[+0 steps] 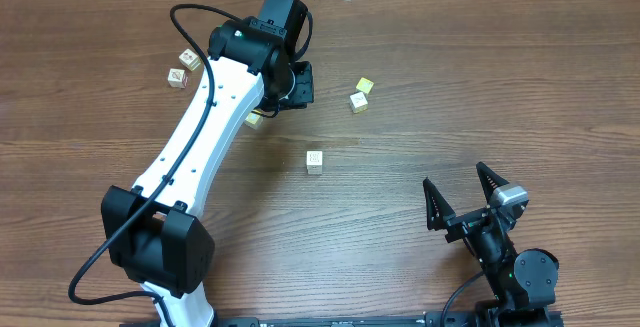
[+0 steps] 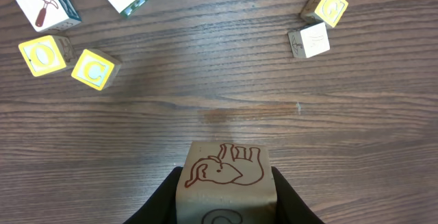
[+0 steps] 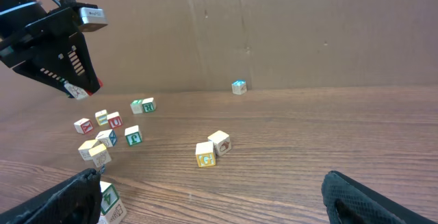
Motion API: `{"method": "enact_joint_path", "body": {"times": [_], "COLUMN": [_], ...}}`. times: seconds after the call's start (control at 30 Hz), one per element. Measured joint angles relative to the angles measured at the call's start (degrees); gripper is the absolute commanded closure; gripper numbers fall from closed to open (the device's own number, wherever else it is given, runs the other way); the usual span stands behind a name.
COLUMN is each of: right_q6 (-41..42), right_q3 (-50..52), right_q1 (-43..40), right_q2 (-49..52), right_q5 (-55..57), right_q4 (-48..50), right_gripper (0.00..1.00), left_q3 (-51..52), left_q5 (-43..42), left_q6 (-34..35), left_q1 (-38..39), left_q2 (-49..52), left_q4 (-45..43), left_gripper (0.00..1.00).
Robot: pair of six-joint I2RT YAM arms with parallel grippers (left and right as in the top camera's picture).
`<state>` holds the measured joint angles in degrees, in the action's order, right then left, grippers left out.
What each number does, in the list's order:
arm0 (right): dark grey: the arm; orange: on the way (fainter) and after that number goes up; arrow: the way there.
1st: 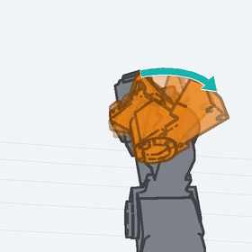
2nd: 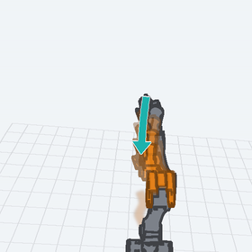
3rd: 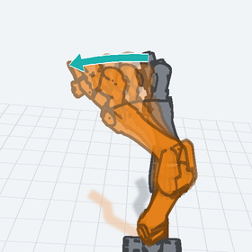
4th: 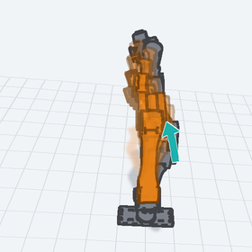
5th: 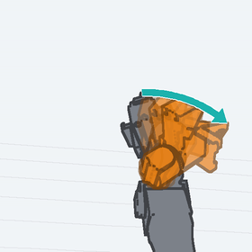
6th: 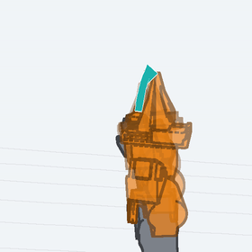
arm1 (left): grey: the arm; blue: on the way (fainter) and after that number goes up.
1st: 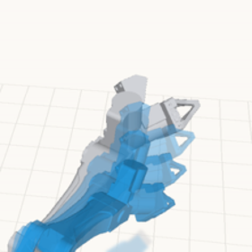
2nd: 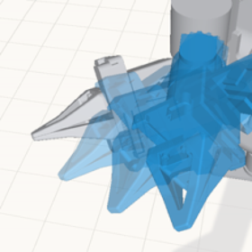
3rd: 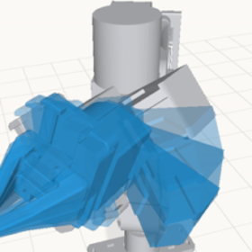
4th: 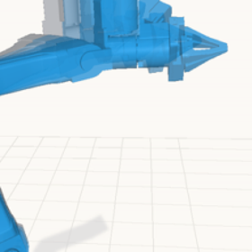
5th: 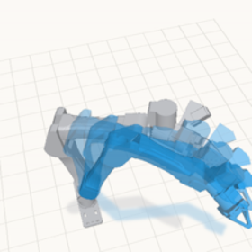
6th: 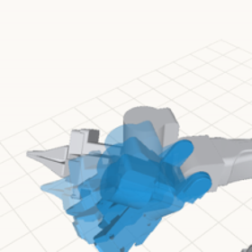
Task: Form a tower
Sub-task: 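Lift the elephant-picture block and carry it toward the tower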
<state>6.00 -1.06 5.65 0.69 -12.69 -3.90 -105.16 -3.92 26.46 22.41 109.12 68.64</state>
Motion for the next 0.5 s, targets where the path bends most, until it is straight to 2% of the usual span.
{"method": "enact_joint_path", "body": {"times": [0.27, 0.5], "right_q6": [0.0, 0.0], "right_q3": [0.0, 0.0], "right_q1": [0.0, 0.0], "right_q2": [0.0, 0.0], "right_q5": [-0.02, 0.0], "right_q4": [0.02, 0.0], "right_gripper": [0.0, 0.0], "left_q3": [0.0, 0.0], "left_q5": [-0.68, -1.86], "left_q6": [0.17, 0.2], "left_q1": [0.04, 1.66], "left_q2": [0.0, 0.0], "left_q4": [0.63, 1.05], "left_gripper": [0.82, 0.89]}}
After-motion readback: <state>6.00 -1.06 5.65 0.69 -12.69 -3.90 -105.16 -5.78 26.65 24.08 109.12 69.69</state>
